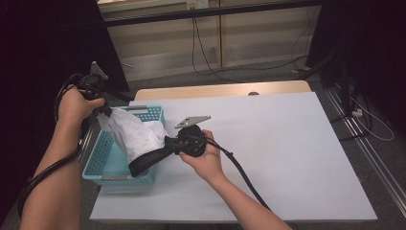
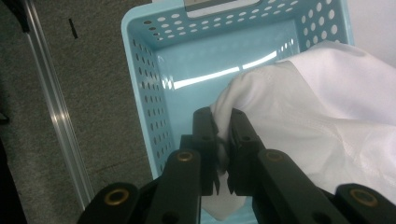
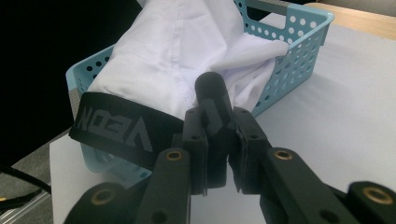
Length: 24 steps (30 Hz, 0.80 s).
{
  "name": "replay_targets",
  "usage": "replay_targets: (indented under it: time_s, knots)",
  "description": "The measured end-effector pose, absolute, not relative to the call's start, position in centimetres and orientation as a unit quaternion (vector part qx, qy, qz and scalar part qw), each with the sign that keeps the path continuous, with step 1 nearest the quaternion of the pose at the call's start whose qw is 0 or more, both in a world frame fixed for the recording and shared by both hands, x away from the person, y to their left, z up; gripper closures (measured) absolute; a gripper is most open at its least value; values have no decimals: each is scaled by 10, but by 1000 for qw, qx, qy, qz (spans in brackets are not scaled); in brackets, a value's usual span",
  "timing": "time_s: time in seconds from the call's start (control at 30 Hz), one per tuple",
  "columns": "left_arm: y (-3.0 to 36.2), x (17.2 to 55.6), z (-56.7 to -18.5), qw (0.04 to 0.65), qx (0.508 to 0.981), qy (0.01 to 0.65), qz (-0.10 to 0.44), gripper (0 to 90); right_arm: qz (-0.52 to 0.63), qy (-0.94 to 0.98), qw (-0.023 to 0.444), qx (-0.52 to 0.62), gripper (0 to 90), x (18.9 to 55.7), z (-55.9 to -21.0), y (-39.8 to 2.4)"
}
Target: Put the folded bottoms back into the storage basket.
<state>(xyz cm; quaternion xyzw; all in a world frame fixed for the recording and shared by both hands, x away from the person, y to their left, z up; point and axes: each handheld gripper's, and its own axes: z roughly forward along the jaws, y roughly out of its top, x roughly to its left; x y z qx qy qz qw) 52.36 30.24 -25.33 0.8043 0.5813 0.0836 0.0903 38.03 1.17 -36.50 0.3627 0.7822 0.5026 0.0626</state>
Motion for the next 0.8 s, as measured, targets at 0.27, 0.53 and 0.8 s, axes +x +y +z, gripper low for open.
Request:
replay_targets:
  time_s: [0.27, 0.53, 0.8]
  knots:
    - [305, 526, -258, 95, 802, 583, 85, 841, 504, 781, 59, 363, 779, 379, -368, 14]
    - [301, 530, -258, 90, 808, 574, 102, 841, 507, 779, 62, 363, 778, 378, -368, 20]
    - [309, 532, -258, 94, 807, 574, 102, 840, 510, 777, 67, 363, 777, 378, -370, 27]
